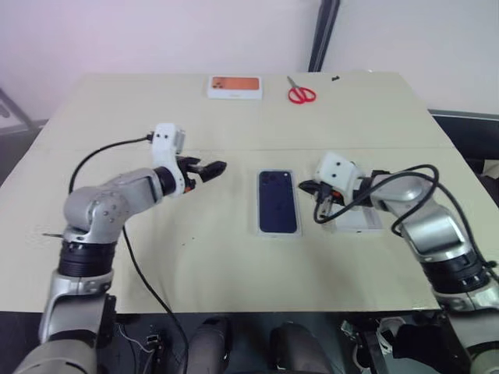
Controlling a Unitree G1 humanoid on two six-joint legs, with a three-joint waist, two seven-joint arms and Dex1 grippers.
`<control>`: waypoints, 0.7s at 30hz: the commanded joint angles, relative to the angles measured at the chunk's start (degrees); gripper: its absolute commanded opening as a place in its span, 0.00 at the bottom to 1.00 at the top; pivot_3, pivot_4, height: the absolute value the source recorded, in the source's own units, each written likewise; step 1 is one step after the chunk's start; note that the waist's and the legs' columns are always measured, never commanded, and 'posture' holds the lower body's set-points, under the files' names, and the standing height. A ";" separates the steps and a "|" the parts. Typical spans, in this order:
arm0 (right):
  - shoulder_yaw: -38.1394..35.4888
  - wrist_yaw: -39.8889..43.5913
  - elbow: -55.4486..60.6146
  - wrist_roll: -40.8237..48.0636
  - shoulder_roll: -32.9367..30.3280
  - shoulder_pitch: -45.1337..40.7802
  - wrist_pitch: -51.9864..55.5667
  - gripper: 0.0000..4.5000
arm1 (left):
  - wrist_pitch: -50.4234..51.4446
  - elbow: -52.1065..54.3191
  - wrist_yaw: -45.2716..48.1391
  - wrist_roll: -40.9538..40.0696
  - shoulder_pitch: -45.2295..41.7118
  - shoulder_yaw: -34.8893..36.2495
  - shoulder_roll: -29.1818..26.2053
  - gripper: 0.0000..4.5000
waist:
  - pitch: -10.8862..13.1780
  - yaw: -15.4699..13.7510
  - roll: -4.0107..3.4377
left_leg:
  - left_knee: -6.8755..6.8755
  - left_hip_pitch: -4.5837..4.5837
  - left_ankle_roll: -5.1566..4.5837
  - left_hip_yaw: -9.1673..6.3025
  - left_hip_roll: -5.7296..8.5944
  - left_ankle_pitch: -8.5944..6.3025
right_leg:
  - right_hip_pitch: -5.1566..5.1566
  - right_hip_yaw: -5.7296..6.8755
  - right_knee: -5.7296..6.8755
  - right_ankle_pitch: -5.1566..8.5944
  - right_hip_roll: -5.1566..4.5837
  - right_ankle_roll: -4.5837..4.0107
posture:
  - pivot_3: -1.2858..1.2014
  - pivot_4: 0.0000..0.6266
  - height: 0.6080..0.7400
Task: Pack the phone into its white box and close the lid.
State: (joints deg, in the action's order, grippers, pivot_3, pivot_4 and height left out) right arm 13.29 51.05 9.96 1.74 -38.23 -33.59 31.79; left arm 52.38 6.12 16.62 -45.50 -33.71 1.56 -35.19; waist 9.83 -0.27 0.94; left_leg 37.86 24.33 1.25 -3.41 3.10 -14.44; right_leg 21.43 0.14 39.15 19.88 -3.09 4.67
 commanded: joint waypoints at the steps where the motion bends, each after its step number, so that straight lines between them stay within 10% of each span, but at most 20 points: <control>1: 1.70 -3.02 -0.01 -1.86 3.21 -3.25 1.73 0.00 | -10.53 4.26 9.26 9.57 4.23 -3.51 -5.30 0.99 | 0.03 0.14 -0.04 | -0.02 0.00 0.00 0.00 0.00 0.00 | 0.01 0.00 -0.01 0.00 0.00 0.00 | 0.52 0.24 1.00; 8: 5.00 -4.85 -2.02 -5.02 5.58 -5.39 1.97 0.00 | -17.13 1.65 15.88 18.45 8.62 -6.72 -5.83 0.99 | 0.05 -0.48 -0.09 | -0.07 0.02 -0.03 0.00 0.01 -0.02 | 0.04 0.00 -0.02 0.00 -0.04 -0.02 | 0.52 0.24 1.00; 11: 4.62 -5.09 -2.21 -5.50 5.09 -5.66 2.03 0.00 | -16.70 1.22 17.05 19.98 8.36 -6.93 -4.96 0.83 | 0.05 -0.28 -0.09 | -0.06 0.05 -0.06 0.00 0.02 -0.03 | 0.05 0.01 -0.01 0.00 -0.05 -0.02 | 0.52 0.24 1.00; 17: 3.63 -2.98 -1.57 -7.56 -1.85 -3.91 1.12 0.00 | -16.56 -0.15 21.55 25.75 2.95 -12.29 -4.06 0.16 | 0.06 -0.48 -0.10 | -0.05 0.07 -0.08 0.00 0.02 -0.03 | 0.08 0.01 0.04 0.00 -0.04 -0.01 | 0.52 0.24 1.00; 21: 5.05 -1.10 -0.93 -8.95 -5.98 -2.76 -0.05 0.00 | -16.45 -1.85 25.09 29.30 -1.76 -17.32 -1.99 0.16 | 0.06 -0.30 -0.10 | 0.03 0.08 -0.20 0.03 0.04 -0.10 | 0.01 0.03 -0.02 0.00 -0.05 0.00 | 0.52 0.24 1.00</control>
State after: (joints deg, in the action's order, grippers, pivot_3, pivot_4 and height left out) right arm 18.92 49.51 7.07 -6.36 -43.77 -35.90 32.90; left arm 36.68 3.78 40.45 -17.37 -34.11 -14.67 -37.72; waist 9.90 -0.56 0.84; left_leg 37.89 24.41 1.04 -3.36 3.14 -14.54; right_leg 21.45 0.16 39.14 19.88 -3.13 4.66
